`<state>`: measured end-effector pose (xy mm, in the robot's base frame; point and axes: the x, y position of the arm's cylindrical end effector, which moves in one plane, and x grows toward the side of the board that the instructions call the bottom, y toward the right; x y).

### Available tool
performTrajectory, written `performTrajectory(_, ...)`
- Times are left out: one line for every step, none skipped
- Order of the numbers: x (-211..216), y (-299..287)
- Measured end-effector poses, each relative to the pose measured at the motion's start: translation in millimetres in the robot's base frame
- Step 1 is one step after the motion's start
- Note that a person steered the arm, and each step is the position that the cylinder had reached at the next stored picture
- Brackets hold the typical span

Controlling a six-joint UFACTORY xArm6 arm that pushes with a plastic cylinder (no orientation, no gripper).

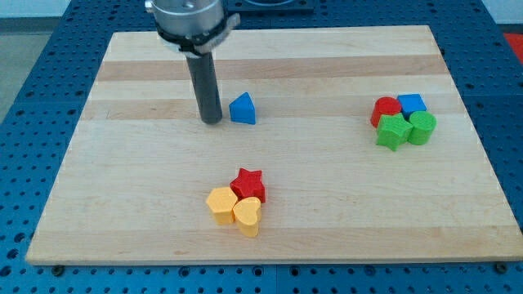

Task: Move the blue triangle above the yellow hexagon

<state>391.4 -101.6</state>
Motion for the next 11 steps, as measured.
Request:
performTrajectory(-49,0)
performTrajectory(-48,44)
performTrajectory(-14,72)
performTrajectory(22,73)
performTrajectory(59,73)
performTrajectory(83,72)
performTrajectory(53,72)
performTrajectory(24,64)
performTrajectory(55,47)
performTrajectory(95,47)
performTrajectory(105,46)
